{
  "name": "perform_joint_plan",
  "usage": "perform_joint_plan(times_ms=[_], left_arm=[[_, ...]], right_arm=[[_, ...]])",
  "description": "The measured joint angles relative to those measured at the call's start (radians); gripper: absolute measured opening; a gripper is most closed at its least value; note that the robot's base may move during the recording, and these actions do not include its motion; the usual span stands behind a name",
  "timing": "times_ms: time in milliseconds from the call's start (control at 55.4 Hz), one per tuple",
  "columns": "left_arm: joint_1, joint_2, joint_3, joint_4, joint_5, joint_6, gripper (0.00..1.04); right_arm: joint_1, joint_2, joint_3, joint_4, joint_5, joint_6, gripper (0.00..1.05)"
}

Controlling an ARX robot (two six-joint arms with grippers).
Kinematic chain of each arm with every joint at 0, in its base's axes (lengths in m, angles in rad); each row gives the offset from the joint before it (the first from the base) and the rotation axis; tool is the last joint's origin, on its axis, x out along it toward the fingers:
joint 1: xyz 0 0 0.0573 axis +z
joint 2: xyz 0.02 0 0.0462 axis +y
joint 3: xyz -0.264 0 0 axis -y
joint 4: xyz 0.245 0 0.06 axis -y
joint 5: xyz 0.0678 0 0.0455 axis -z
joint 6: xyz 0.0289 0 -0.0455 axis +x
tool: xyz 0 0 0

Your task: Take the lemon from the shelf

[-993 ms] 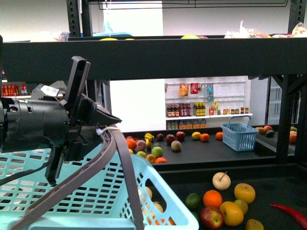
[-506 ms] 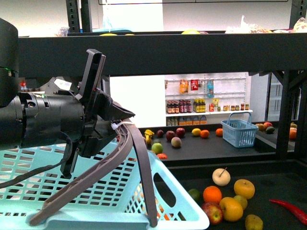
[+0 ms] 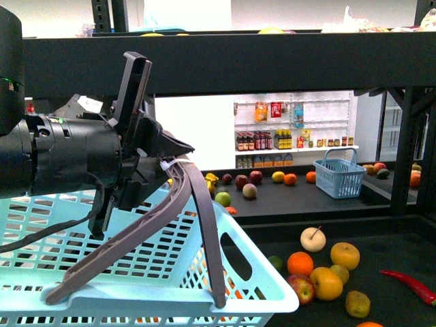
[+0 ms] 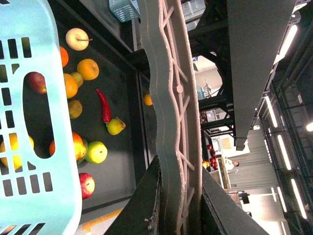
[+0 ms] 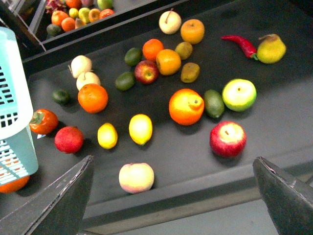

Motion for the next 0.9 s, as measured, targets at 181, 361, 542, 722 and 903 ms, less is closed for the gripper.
perform_joint_plan(times_ms=[181, 361, 542, 722, 903], left_arm=[[-0.001, 0.000, 0.000, 0.000, -0.001, 0.001, 0.13], [-0.001, 0.000, 0.000, 0.000, 0.000, 0.001, 0.13], [-0.001, 0.000, 0.000, 0.000, 0.000, 0.002, 0.13], [-0.001, 0.000, 0.000, 0.000, 0.000, 0.002, 0.13], [-0.001, 0.000, 0.000, 0.000, 0.000, 0.002, 0.13]], right_arm=[[0.023, 0.624, 0.280, 0.226, -0.074, -0.225, 0.97], [0.051, 1.032, 0.490, 0.314, -0.068, -0.498, 0.97], [0.093, 1.268, 0.649, 0.295, -0.070, -0.570, 0.97], [0.151, 1.393, 0.819, 0.248, -0.071, -0.566, 0.97], [0.202, 1.482, 0.943, 0.210, -0.046, -0.528, 0.97]])
